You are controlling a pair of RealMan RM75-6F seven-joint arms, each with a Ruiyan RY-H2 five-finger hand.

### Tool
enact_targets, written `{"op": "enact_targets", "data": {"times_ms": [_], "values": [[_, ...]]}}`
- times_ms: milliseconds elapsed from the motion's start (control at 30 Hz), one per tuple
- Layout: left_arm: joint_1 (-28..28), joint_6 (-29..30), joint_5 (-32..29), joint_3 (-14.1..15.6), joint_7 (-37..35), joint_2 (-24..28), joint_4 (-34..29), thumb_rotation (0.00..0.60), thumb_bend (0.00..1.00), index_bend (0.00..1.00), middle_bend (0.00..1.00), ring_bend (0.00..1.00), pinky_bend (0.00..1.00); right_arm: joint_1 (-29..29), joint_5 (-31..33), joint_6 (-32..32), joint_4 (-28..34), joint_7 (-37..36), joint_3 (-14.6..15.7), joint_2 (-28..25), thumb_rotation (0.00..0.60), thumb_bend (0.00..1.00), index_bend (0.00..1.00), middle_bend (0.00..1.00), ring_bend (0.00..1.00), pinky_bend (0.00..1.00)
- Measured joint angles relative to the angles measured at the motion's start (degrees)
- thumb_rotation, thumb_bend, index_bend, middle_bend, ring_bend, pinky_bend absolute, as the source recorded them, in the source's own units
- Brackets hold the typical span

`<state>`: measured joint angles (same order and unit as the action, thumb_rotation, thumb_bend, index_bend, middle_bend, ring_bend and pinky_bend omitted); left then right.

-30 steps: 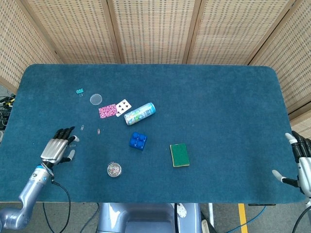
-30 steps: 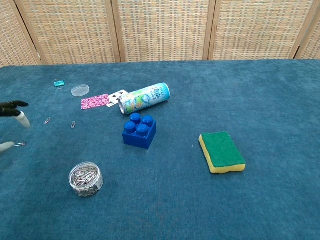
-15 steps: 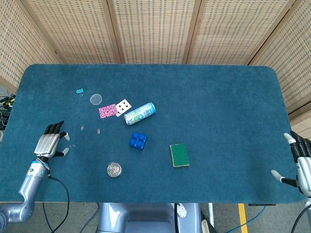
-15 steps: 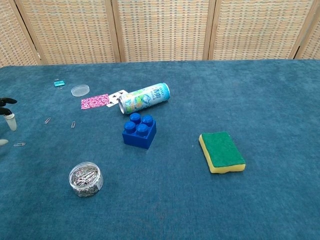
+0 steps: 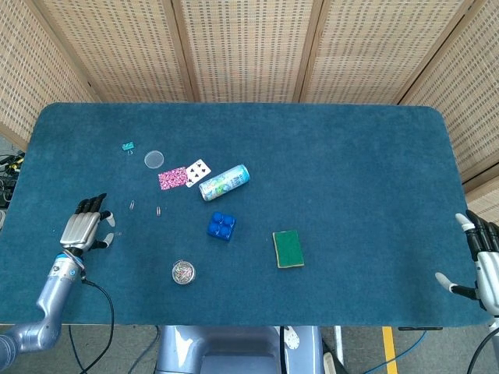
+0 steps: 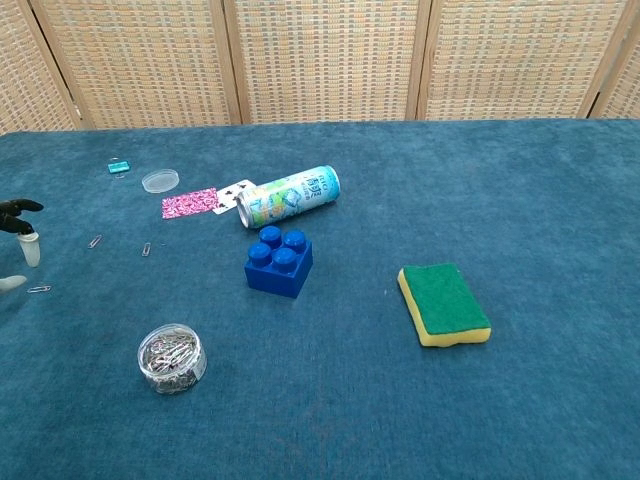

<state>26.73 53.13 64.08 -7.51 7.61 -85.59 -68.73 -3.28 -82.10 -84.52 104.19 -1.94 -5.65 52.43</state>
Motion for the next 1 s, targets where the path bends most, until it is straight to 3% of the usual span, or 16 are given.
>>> {"op": "enact_targets", "data": {"times_ms": [1000], "values": [[0.50,-1.26,-1.65,0.15,0.27,-3.16,3.77,0.600,0.38,0.52,0.00,0.00,0.00,-0.27,0.14,0.65,-0.01,-0.22,0.09,-0.09,0.600,0.00,0.00,0.00,0.00,0.00]]}}
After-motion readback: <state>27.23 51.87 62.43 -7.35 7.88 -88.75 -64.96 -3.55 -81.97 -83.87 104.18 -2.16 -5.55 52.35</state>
